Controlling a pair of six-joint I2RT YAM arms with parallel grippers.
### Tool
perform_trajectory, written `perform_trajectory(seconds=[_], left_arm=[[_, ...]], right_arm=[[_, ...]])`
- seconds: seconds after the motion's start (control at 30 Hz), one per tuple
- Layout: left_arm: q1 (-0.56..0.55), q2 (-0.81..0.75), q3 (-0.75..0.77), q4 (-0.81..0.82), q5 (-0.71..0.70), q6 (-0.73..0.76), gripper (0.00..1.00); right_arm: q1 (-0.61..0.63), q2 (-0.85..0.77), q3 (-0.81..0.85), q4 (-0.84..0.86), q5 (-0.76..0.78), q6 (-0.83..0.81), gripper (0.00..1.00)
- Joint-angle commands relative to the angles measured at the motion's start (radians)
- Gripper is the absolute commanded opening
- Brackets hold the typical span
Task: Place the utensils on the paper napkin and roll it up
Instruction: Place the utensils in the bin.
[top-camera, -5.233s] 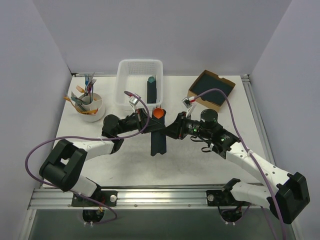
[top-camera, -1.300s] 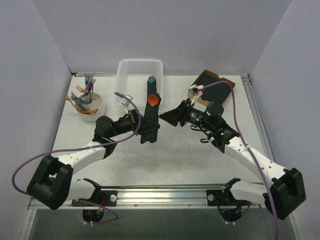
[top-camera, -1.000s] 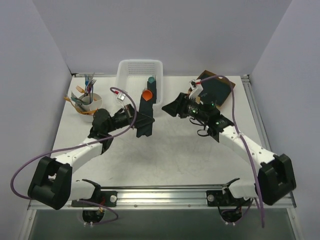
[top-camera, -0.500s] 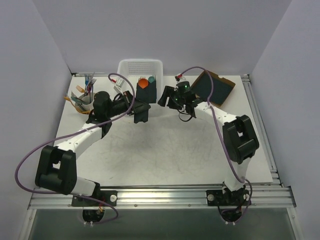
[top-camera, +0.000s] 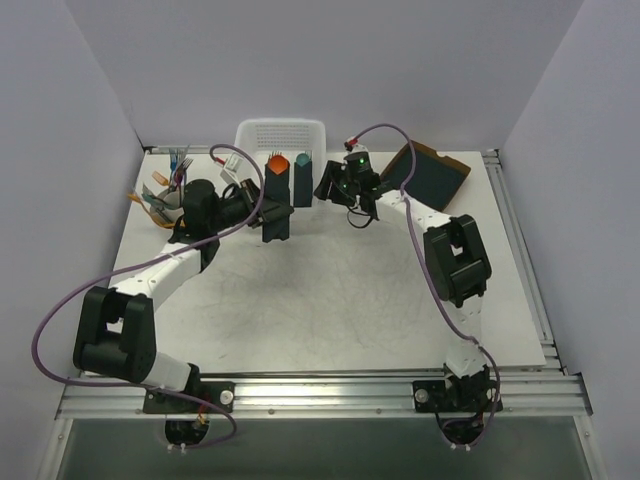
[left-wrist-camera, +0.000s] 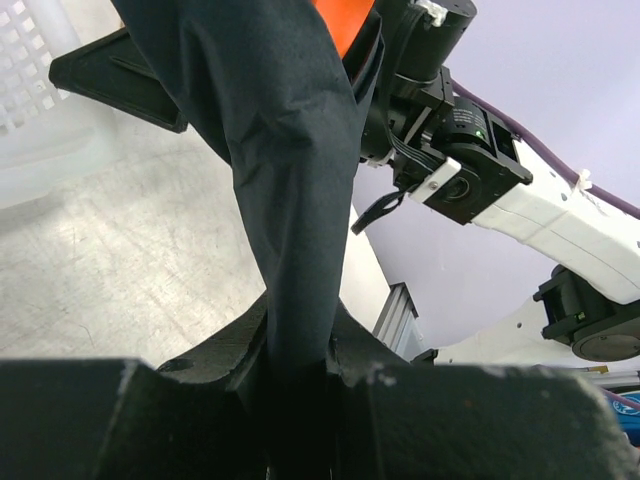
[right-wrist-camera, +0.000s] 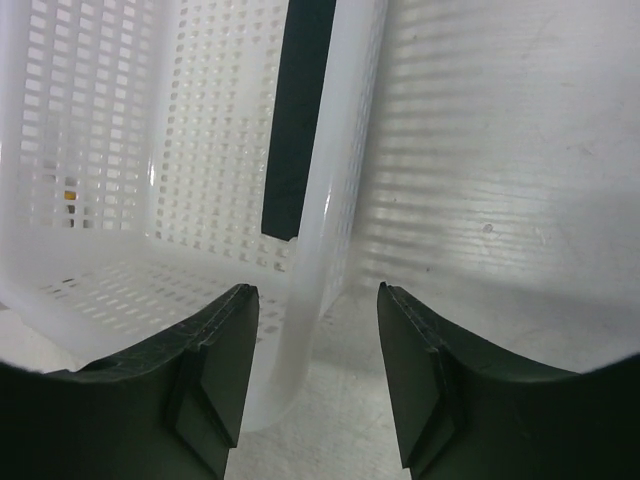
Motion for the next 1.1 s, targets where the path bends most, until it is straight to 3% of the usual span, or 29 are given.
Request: perform_trajectory(seconds=[0.0,0.1,0.27,0.67,1.07], left_arm=[[0.008,0.001,0.031,0.037,-0.002,0.016,0.02],[0.01,0.007,0.034,0.032,-0.012,0.019,0.02],[0.013,0.026,0.044,0.028,-0.017,0.011,0.03],[0.013,0.108,0.109,-0.018,-0.058,0.028,0.02],[0.002,0.311,0.227,-0.011,-0.065,0.041,0.03]], right_arm=[[-0.007,0.034,0.059,-0.007,0.019,0.005,0.5],[-0.007,0.048,0.065,-0.011,0.011,0.008,0.42],[-0.008,0.01,0.035,-0.017,0.016,0.002,0.19],[0.004,-0.206,-0.217,0.039,0.077,0.045,0.17],[0.059,-0.372,-0.449,0.093,0.174,0.155,0.16]])
